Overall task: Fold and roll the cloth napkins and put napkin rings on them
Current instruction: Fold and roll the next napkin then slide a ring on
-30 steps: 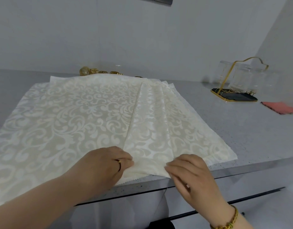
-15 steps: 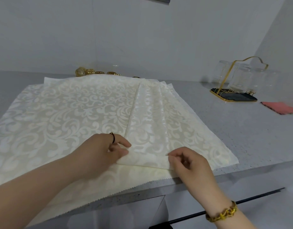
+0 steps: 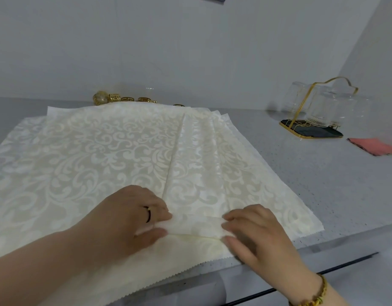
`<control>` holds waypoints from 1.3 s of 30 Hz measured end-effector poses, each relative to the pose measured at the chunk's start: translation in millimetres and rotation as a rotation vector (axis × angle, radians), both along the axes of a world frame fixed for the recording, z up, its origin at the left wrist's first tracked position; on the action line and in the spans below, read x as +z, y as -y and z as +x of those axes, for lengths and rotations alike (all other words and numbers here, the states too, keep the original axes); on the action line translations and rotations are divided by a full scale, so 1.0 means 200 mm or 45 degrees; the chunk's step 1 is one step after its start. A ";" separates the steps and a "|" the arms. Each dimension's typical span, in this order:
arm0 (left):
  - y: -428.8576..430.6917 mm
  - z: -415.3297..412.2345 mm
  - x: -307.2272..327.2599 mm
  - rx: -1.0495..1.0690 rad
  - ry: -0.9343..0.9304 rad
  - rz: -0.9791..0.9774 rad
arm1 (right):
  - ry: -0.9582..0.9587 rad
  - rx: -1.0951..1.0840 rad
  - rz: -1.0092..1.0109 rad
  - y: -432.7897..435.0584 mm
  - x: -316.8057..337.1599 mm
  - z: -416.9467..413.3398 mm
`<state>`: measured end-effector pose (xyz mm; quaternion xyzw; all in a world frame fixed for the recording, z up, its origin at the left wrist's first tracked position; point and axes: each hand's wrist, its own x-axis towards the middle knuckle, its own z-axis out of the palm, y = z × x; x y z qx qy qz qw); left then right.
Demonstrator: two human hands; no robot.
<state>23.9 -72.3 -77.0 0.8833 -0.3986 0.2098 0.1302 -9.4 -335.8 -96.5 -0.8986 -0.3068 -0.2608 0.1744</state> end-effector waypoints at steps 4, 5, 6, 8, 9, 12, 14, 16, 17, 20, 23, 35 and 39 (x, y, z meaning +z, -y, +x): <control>0.00 0.02 0.00 0.056 -0.058 -0.004 | -0.067 -0.042 -0.050 0.02 0.03 0.01; 0.03 0.02 0.02 0.096 -0.104 -0.041 | -0.100 -0.067 -0.012 0.01 0.04 0.02; 0.04 0.01 0.05 0.154 -0.247 -0.118 | -0.144 -0.100 0.031 0.00 0.06 0.03; 0.07 0.02 0.10 0.305 -0.634 -0.261 | -0.282 -0.190 0.164 -0.02 0.11 0.05; 0.08 0.04 0.09 0.347 -0.770 -0.414 | -0.375 -0.228 0.218 -0.03 0.13 0.06; 0.08 0.14 0.07 0.418 -1.050 -0.635 | -0.589 -0.293 0.330 -0.06 0.15 0.10; 0.09 0.16 0.08 0.443 -1.107 -0.696 | -0.623 -0.316 0.423 -0.07 0.15 0.14; 0.10 0.17 0.08 0.458 -1.096 -0.732 | -0.657 -0.343 0.485 -0.09 0.15 0.17; 0.10 0.17 0.08 0.468 -1.071 -0.732 | -0.650 -0.362 0.468 -0.10 0.15 0.18; 0.10 0.16 0.06 0.473 -0.882 -0.582 | -0.567 -0.403 0.327 -0.11 0.14 0.21; 0.10 0.14 0.05 0.340 -0.464 -0.337 | -0.317 -0.324 0.286 -0.11 0.11 0.23; 0.11 0.21 0.10 0.328 -0.512 -0.081 | -0.650 -0.199 0.227 0.01 0.19 0.23; 0.11 0.34 0.09 0.448 -0.954 -0.365 | -0.761 -0.290 0.347 -0.04 0.21 0.31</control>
